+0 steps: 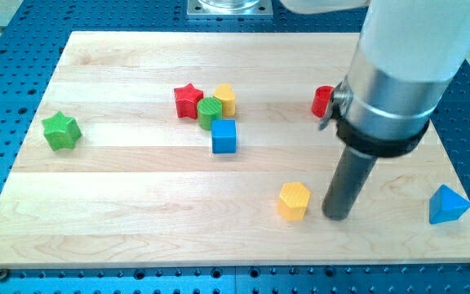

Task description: Push the yellow hexagon diagonal to the red circle

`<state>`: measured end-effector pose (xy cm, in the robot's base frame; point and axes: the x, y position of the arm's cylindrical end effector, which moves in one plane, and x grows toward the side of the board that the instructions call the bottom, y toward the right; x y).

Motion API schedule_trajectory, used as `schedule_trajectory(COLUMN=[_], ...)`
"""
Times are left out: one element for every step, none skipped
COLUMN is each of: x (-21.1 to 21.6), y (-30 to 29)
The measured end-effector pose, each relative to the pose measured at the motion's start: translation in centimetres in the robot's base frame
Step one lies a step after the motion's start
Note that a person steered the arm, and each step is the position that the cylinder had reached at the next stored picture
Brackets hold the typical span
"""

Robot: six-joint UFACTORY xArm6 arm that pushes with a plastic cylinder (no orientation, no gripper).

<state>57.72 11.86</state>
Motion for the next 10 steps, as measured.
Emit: schedule_trajectory(x=[2.9,3.7,2.2,-1.5,-2.2,-2.2,-1.0,0.9,1.8,-1.3], y=[-0.6,-2.9,-3.6,-3.6,-3.6,-3.6,-3.6,-3.8,-5.3,-6.5])
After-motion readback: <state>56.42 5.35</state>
